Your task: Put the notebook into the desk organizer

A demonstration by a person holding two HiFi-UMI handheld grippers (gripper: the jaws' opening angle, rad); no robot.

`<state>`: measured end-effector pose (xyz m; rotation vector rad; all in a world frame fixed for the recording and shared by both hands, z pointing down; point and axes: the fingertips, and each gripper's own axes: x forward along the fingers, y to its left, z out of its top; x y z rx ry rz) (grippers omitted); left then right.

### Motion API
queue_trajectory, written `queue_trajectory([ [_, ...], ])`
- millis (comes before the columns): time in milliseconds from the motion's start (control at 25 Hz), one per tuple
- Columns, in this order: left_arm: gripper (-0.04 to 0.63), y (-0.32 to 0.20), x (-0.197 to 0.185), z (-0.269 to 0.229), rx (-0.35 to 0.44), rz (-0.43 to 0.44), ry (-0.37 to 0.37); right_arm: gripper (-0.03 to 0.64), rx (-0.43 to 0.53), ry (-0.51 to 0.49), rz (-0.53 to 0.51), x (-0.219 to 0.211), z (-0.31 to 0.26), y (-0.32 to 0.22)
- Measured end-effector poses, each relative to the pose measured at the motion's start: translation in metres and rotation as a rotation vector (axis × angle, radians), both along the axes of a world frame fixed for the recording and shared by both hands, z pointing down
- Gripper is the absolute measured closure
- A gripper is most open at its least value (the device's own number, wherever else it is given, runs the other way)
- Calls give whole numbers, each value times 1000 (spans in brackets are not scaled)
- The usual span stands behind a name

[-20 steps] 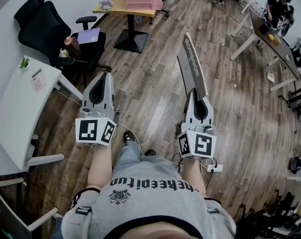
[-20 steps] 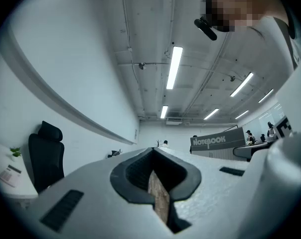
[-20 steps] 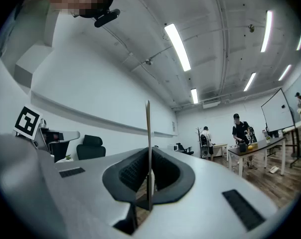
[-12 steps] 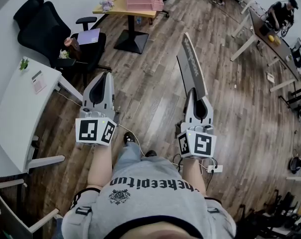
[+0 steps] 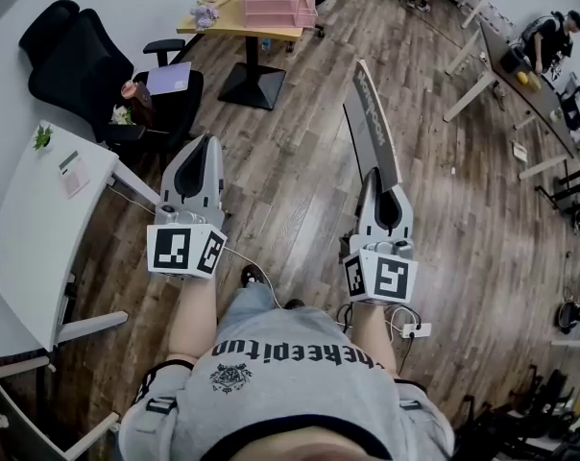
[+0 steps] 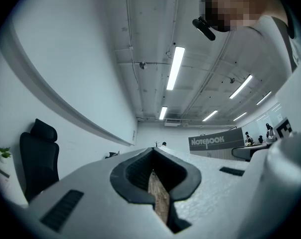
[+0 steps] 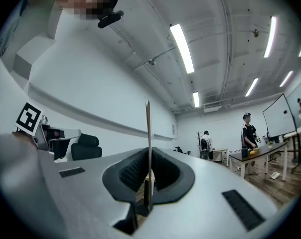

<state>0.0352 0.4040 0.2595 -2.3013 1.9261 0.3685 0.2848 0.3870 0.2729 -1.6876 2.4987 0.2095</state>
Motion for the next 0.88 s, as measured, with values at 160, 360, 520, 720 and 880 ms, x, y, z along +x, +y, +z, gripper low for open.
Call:
queue_trajectory([
  [160, 592, -23, -15, -2, 9, 15, -7, 607, 5, -23, -6, -17, -1, -22],
  [360, 592, -45, -36, -6, 27, 34, -14, 607, 20, 6, 36, -40, 4, -45],
  [520, 592, -65, -52, -6, 36, 58, -21, 607, 6, -22, 57, -57, 8, -65],
  [720, 592, -82, -67, -1, 27, 73, -21, 607, -12, -26, 66, -73, 15, -79],
  [880, 592, -105, -75, 3, 23, 83, -16, 607, -29, -18, 66, -82, 20, -97],
])
